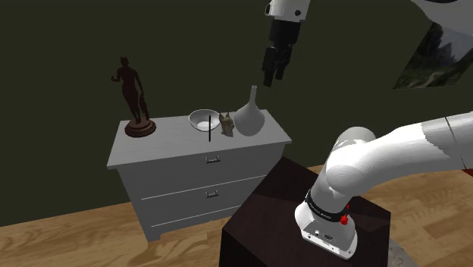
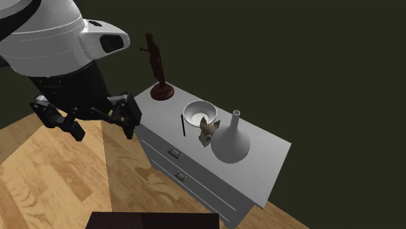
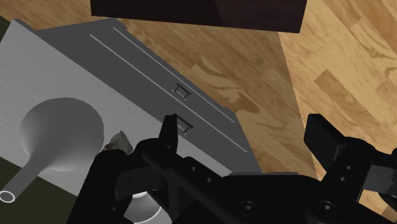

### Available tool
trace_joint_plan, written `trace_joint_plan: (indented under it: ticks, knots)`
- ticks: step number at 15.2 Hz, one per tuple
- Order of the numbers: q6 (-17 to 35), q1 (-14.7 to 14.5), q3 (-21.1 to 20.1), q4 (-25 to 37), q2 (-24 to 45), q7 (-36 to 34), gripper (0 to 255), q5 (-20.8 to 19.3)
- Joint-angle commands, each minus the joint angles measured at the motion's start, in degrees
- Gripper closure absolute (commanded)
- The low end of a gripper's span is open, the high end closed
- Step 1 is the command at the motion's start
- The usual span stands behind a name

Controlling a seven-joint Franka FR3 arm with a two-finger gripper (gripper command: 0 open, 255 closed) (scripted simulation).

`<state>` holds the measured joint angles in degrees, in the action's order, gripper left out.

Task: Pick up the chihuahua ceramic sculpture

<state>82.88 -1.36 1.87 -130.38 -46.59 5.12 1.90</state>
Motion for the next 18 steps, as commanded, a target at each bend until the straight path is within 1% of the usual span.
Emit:
trace_joint_plan:
  ticks: [1, 5, 9, 14, 18]
  knots:
    - [0.00, 0.00, 0.00, 0.00, 0.00, 0.00, 0, 0.00]
    - [6.27, 1.38, -1.94, -0.35, 6.93, -4.25, 0, -0.60]
    - [11.92, 2.82, -3.55, 0.58, 14.64, -8.66, 0, -1.66]
    - [17.80, 4.62, -5.00, 3.48, 25.00, -14.40, 0, -3.70]
    - [21.36, 5.94, -5.60, 7.11, 33.63, -19.11, 0, -5.84]
